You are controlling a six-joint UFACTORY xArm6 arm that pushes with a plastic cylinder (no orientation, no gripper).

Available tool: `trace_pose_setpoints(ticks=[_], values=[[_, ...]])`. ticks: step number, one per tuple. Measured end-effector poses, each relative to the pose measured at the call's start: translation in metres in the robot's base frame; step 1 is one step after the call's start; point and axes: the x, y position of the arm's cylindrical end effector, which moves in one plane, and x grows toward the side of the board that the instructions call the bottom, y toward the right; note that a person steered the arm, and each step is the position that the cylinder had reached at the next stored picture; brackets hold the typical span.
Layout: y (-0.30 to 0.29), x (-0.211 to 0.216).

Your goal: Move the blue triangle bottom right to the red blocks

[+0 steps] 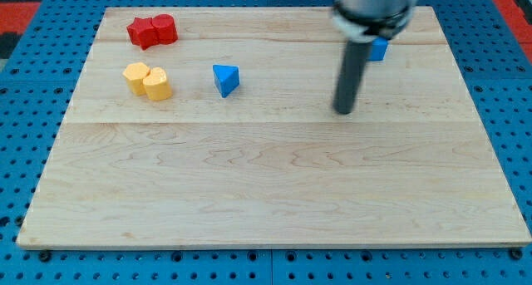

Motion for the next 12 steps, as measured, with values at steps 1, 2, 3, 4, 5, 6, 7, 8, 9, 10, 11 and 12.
trace_pose_setpoints(ticks=[1, 2, 3, 4, 5, 6, 7, 8, 9, 10, 11, 12], values=[[-0.112, -0.005], [-0.128, -0.042], [-0.115, -0.068], [-0.117, -0.091], [-0.158, -0.097], [-0.166, -0.094], [-0.198, -0.097], [-0.198, -0.122], [-0.220, -0.141], [-0.270, -0.143], [-0.267, -0.158], [-0.225, -0.179]])
